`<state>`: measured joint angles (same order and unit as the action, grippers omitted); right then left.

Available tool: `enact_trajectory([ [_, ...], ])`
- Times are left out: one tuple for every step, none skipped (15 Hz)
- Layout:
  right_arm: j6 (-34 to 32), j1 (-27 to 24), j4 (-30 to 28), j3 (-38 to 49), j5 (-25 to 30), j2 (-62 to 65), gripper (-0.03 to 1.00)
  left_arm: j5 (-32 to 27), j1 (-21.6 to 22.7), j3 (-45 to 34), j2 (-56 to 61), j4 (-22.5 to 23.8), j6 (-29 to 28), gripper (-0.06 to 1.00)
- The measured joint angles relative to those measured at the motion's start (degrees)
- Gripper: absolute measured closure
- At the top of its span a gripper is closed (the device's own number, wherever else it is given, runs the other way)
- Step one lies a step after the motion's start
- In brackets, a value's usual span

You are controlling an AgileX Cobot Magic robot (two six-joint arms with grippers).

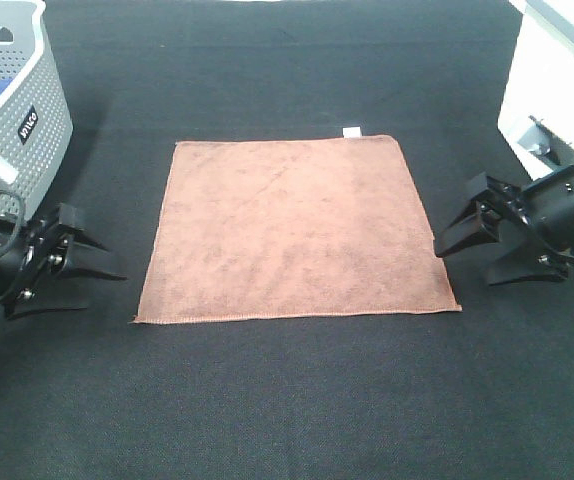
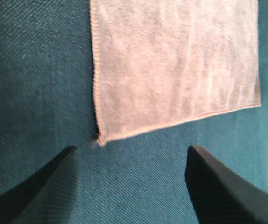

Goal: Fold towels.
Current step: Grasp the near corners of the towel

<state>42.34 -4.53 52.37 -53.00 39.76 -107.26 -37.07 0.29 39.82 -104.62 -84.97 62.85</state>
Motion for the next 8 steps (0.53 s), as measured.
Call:
enact_trajectory([
  [0.00,0.00,-0.17,-1.03,0.00,-1.03,0.24,0.00,0.00,0.69,-0.80,0.00,0.00,0.32],
  [0.00,0.00,-0.17,-2.06,0.00,-1.95,0.24,0.00,0.00,1.32,-1.72,0.00,0.06,0.32],
  [0.00,0.00,-0.17,-2.86,-0.06,-2.98,0.24,0.00,0.00,2.06,-2.75,0.00,0.17,0.32],
  [0.00,0.00,-0.17,-3.27,-0.06,-3.95,0.24,0.00,0.00,2.64,-3.67,0.00,0.17,0.32],
  [0.00,0.00,-0.17,-3.27,-0.06,-3.95,0.24,0.00,0.00,2.64,-3.67,0.00,0.17,0.32],
  [0.23,0.00,-0.29,-3.72,-0.40,-5.50,0.24,0.00,0.00,3.50,-5.33,0.00,0.17,0.32],
  [0.57,0.00,-0.29,-3.90,-0.74,-6.47,0.24,0.00,0.00,4.18,-6.36,0.00,0.17,0.32],
  [1.43,0.00,-0.11,-4.13,-0.97,-7.28,0.24,0.00,0.00,5.04,-7.45,0.00,0.17,0.32],
])
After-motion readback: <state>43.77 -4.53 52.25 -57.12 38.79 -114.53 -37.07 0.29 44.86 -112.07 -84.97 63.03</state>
